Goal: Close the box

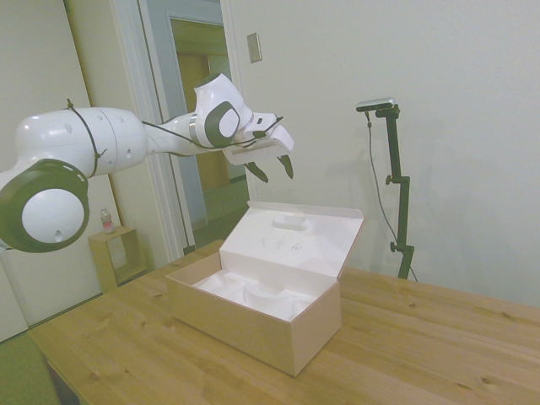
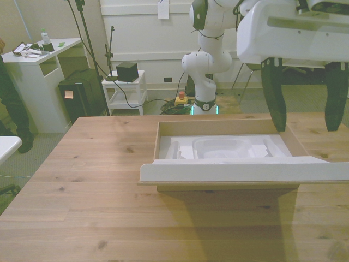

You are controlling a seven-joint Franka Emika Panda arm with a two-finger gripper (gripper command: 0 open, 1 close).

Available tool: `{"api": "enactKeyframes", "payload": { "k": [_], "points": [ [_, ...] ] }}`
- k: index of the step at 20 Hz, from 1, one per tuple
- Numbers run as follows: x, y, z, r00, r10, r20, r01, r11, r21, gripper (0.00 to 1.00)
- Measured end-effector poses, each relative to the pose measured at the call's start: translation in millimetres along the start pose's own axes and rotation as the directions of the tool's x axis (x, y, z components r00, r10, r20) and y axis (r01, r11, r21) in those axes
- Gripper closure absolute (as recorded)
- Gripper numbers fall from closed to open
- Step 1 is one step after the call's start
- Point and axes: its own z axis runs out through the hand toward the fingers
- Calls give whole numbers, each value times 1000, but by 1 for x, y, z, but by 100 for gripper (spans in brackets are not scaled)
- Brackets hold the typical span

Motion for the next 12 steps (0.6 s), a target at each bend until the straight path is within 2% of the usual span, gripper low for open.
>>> {"api": "enactKeyframes", "payload": {
  "k": [6, 12],
  "points": [
    [6, -7, 27, 1000, 1, -2, -1, 1000, 0, 0],
    [11, 7, 66, 1000, 1, -1, -1, 1000, -23, 0]
  ]
}}
